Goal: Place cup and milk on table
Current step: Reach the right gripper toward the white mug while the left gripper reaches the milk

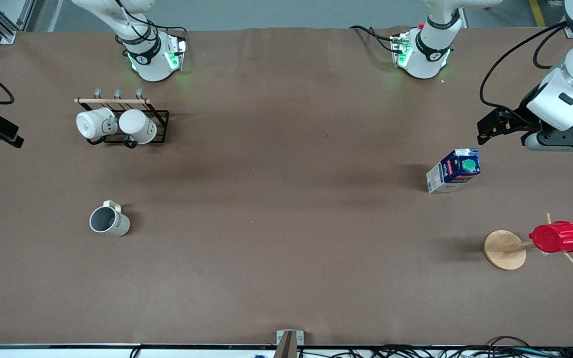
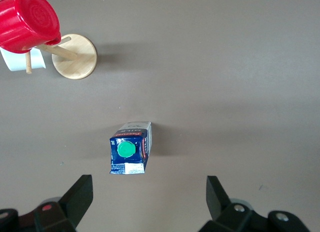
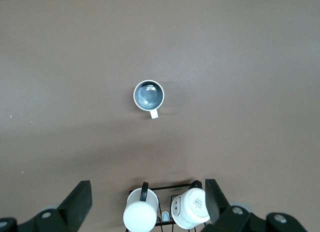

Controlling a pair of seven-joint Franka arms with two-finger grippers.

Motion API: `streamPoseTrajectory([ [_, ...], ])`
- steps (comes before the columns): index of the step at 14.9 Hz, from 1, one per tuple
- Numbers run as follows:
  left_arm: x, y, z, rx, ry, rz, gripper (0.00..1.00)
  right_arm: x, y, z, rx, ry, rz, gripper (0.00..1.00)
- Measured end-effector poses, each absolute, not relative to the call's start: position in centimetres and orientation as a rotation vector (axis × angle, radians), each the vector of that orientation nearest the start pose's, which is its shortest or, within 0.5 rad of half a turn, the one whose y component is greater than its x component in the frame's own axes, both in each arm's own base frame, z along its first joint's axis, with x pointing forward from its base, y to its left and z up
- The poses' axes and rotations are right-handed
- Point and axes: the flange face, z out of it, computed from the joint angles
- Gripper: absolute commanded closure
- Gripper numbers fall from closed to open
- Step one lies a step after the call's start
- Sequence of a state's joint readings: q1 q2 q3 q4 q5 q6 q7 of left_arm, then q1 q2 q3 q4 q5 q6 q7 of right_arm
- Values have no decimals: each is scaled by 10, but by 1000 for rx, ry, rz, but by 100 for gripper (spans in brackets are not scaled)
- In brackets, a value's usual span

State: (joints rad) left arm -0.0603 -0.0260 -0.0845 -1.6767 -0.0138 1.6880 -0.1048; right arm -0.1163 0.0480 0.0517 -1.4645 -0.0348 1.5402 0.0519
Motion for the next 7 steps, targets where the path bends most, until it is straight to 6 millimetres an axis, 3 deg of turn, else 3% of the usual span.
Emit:
streamPoseTrajectory([
  [7,549,-82,599,-3156,61,-55,0,565,-42,644,-3169,175,-38,0],
])
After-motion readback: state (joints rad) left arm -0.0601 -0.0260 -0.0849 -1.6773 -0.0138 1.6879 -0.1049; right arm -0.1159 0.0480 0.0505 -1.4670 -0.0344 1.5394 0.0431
